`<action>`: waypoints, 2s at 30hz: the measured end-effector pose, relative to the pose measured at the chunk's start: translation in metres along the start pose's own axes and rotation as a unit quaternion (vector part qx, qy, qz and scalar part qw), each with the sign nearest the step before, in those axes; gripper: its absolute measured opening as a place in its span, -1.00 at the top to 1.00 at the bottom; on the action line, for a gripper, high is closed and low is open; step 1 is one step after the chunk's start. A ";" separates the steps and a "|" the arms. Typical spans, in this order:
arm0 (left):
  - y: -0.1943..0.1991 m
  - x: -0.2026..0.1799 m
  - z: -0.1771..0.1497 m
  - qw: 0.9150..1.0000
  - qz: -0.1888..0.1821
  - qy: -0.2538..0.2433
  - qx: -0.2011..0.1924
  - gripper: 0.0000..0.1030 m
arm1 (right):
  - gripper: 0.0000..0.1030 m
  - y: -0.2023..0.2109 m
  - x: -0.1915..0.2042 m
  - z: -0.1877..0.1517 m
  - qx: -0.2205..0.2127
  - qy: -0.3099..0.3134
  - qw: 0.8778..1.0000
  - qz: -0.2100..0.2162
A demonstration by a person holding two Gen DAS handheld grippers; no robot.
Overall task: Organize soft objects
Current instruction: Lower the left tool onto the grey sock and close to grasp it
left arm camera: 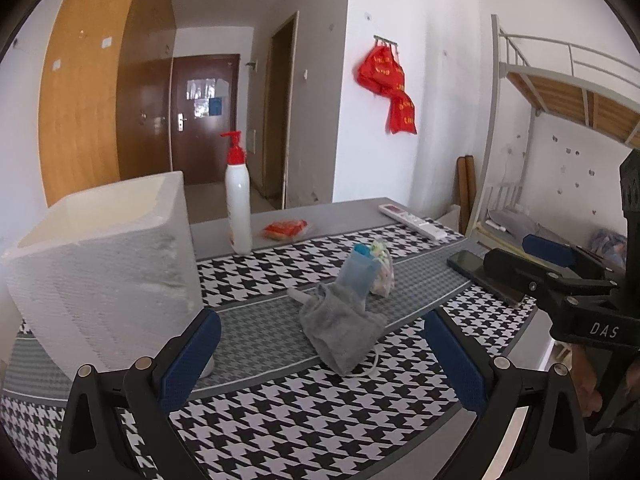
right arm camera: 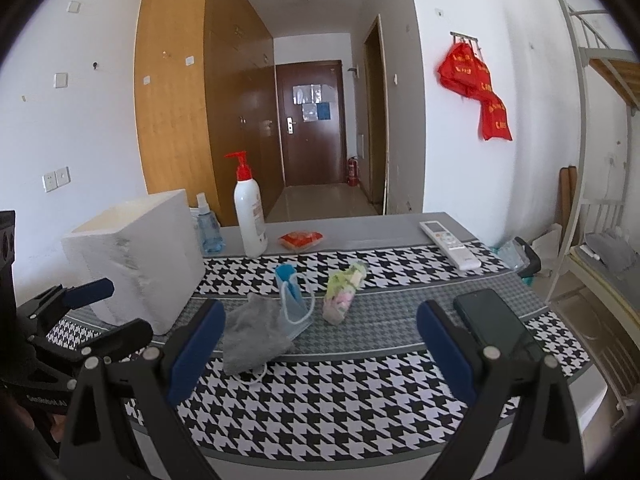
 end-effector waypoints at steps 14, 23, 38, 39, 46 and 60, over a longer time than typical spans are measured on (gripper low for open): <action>-0.021 -0.008 -0.005 1.000 -0.006 -0.001 0.026 -0.98 | -0.91 -0.018 -0.012 -0.002 0.019 -0.006 1.000 0.004; -0.036 -0.010 -0.008 0.999 -0.007 0.001 0.042 -0.98 | -0.91 -0.033 -0.018 -0.004 0.035 -0.007 0.999 0.005; -0.066 -0.012 -0.013 0.997 -0.012 0.001 0.078 -0.98 | -0.91 -0.058 -0.026 -0.006 0.062 -0.010 0.998 0.002; -0.068 -0.012 -0.014 0.997 -0.012 0.002 0.081 -0.98 | -0.91 -0.060 -0.026 -0.007 0.063 -0.009 0.998 0.001; -0.080 -0.014 -0.016 0.995 -0.023 0.008 0.096 -0.86 | -0.91 -0.072 -0.030 -0.009 0.078 -0.010 0.997 -0.001; -0.106 -0.018 -0.024 0.990 -0.040 0.003 0.138 -0.26 | -0.91 -0.093 -0.030 -0.013 0.101 -0.006 0.995 0.003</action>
Point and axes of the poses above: each gripper's, at about its wrist camera, not at the fingertips, and y roughly against the way its jaws point, x to its left, z to its top, the point moved 6 cm from there along -y, roughly the way its jaws point, and after that the axes turned 8 degrees about -y, right-handed, at the moved point
